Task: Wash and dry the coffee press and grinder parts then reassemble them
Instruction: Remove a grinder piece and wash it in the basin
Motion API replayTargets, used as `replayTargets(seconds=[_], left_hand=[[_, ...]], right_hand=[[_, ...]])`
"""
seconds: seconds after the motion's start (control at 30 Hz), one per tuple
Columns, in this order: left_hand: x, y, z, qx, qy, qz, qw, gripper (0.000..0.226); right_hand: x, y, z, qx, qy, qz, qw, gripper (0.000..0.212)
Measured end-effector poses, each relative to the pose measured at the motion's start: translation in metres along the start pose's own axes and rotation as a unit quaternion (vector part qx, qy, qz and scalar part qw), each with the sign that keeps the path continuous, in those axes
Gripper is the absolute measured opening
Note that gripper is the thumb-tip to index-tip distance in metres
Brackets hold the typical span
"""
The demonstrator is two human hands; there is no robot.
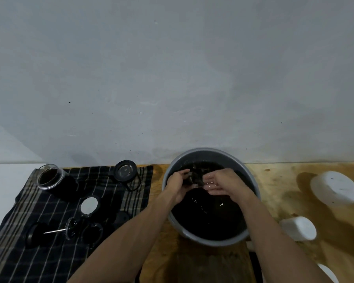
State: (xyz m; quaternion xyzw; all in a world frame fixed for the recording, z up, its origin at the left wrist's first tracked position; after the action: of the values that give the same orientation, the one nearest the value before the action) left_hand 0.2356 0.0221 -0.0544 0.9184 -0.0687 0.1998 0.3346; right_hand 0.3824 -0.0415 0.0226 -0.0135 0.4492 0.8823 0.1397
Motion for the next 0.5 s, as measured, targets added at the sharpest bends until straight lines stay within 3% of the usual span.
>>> replayTargets(seconds=[0.1, 0.2, 0.27, 0.37, 0.43, 0.5], left_hand=[[-0.002, 0.002, -0.001, -0.013, 0.017, -0.012, 1.0, 0.035], [-0.001, 0.002, 0.001, -0.018, 0.017, -0.011, 1.0, 0.023], [0.001, 0.0, 0.003, -0.012, -0.002, -0.015, 1.0, 0.013], [0.0, -0.008, 0.009, 0.008, -0.036, -0.021, 0.999, 0.012], [0.0, -0.01, 0.01, 0.009, -0.042, -0.009, 0.999, 0.011], [-0.001, -0.009, 0.011, 0.001, -0.047, -0.007, 0.999, 0.015]], right_hand=[[-0.01, -0.012, -0.015, 0.033, 0.077, -0.071, 0.994, 0.016], [-0.014, -0.014, -0.034, 0.062, 0.038, -0.116, 0.991, 0.012], [-0.009, -0.014, -0.044, 0.089, -0.084, -0.071, 0.99, 0.019], [0.003, -0.011, -0.043, 0.086, -0.256, 0.064, 0.961, 0.044], [0.006, -0.007, -0.031, 0.05, -0.271, 0.103, 0.956, 0.051], [0.006, -0.004, -0.02, 0.003, -0.175, 0.067, 0.982, 0.049]])
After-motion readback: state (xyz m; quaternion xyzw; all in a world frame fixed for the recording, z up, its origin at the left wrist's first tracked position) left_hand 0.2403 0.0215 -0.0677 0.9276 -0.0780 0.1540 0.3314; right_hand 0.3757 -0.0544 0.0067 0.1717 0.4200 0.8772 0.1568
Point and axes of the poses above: each hand's wrist, its own y-axis away from the middle knuckle, its own x-axis out of the palm, z = x × y, the point moved 4 cm from there along -y, towards the middle knuckle, and after that the axes turned 9 degrees about x, right-handed, at the moved point
